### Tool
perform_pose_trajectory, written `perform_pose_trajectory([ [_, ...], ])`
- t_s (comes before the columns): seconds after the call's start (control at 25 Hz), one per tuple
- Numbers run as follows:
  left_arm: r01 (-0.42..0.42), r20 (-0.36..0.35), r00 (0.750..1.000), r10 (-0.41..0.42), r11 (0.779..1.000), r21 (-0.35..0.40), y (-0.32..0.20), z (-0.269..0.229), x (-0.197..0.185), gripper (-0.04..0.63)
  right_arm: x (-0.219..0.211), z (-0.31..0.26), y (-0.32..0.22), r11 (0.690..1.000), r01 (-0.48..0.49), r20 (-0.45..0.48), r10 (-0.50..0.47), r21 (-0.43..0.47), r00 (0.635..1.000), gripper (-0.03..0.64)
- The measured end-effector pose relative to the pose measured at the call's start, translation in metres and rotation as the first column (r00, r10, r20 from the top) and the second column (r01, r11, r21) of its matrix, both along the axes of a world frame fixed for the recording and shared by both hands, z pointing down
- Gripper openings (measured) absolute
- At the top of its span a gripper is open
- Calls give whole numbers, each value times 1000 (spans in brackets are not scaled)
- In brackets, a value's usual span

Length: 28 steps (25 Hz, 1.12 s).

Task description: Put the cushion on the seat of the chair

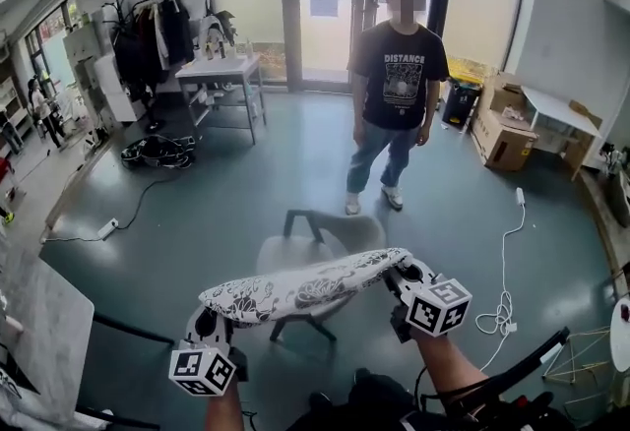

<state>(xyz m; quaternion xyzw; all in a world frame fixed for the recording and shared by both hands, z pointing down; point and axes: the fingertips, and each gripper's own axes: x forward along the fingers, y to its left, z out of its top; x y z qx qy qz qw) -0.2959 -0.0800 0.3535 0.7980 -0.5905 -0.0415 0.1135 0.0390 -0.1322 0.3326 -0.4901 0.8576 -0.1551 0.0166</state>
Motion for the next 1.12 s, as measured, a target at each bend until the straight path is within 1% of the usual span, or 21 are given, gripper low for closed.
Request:
perform_pose_trajectory([
  [0.2, 21, -14, 1000, -21, 1000, -18, -12, 14, -17, 17, -18, 7, -18, 1000, 27, -15, -27, -4, 1000, 26],
  [0.4, 39, 9, 999, -39, 999, -22, -35, 14, -24, 17, -27, 17, -55, 999, 48, 20, -47, -24, 999, 26],
  [0.6, 59, 20, 998, -59, 998, -24, -68, 3, -27, 17, -31, 10, -94, 997, 75, 31, -74, -13, 997, 26],
  [0.76, 74, 17, 997, -73, 997, -37, -102, 10, -23, 17, -28, 14, -129, 996, 84, 31, -83, -13, 996, 26],
  [0.88, 83, 14, 996, -82, 995, -51, -124, 13, -14, 17, -19, 17, -152, 996, 91, 27, -91, -20, 996, 26],
  [1.12, 104, 34, 994, -102, 991, -80, -174, 15, 4, 17, -1, 18, -201, 992, 121, 29, -120, -33, 992, 26],
])
